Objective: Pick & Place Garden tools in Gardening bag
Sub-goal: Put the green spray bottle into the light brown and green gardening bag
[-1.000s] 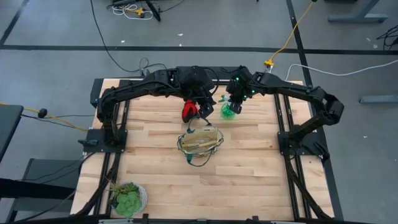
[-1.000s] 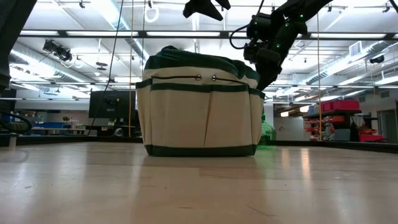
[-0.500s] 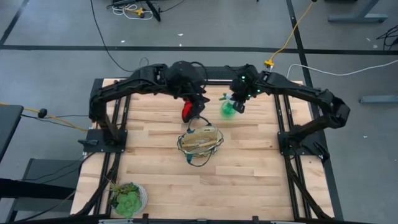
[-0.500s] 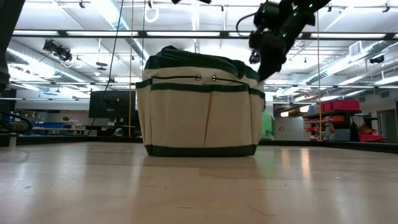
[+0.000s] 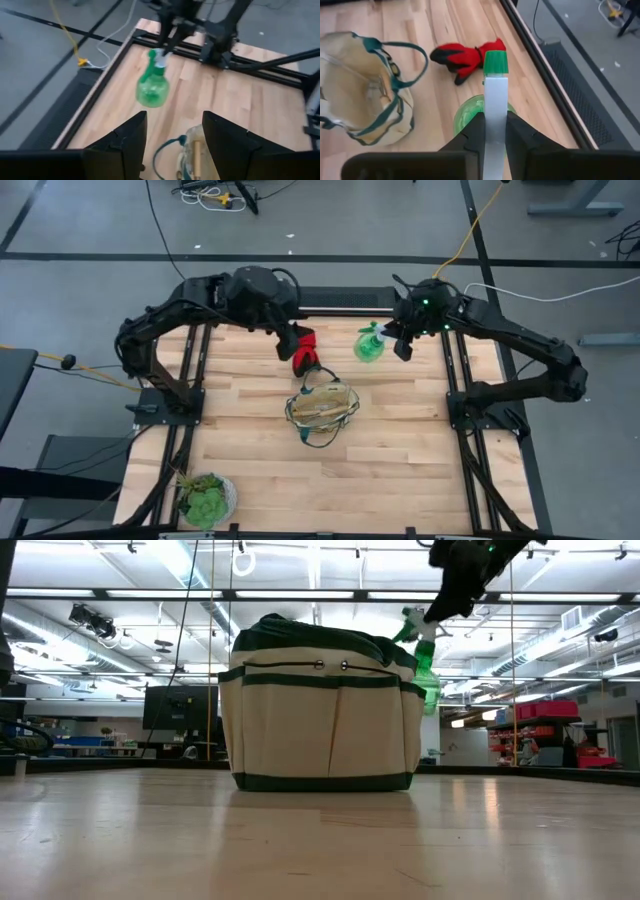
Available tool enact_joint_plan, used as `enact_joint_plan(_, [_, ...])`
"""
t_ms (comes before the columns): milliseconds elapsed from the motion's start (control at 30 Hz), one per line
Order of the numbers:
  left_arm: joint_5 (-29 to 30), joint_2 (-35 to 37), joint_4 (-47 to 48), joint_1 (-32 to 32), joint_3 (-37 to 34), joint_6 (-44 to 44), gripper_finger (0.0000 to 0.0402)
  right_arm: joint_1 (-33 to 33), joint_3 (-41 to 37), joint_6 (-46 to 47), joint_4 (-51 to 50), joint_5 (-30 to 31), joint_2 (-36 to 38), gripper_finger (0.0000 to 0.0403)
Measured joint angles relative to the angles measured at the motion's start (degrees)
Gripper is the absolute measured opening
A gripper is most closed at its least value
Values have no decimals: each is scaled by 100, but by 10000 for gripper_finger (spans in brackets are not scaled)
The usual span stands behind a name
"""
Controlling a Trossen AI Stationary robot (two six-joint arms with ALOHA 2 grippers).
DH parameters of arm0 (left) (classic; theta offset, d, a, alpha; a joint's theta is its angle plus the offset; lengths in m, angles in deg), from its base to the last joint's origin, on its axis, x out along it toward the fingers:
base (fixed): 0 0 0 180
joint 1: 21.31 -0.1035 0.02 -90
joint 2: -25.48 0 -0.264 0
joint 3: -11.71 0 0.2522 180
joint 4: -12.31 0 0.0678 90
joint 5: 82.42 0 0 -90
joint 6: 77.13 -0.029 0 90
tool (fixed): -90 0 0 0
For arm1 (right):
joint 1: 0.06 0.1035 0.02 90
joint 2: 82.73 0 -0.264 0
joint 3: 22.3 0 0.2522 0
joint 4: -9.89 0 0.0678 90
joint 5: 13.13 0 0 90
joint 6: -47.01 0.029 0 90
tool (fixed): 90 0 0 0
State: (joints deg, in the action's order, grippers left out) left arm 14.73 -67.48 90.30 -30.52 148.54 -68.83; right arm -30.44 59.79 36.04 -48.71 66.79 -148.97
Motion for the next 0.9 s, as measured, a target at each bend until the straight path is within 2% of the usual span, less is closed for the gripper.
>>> enact_joint_plan(433, [95, 8, -2, 0, 0, 2, 199, 137, 1, 279, -28, -81, 525, 52])
enact_joint_plan(733, [97, 8, 0, 0, 0, 2, 199, 141, 1, 600, 280, -1418, 898, 52])
enact_joint_plan(900, [97, 8, -2, 0, 0, 4, 199, 141, 1, 887, 768, -2217, 1116, 52])
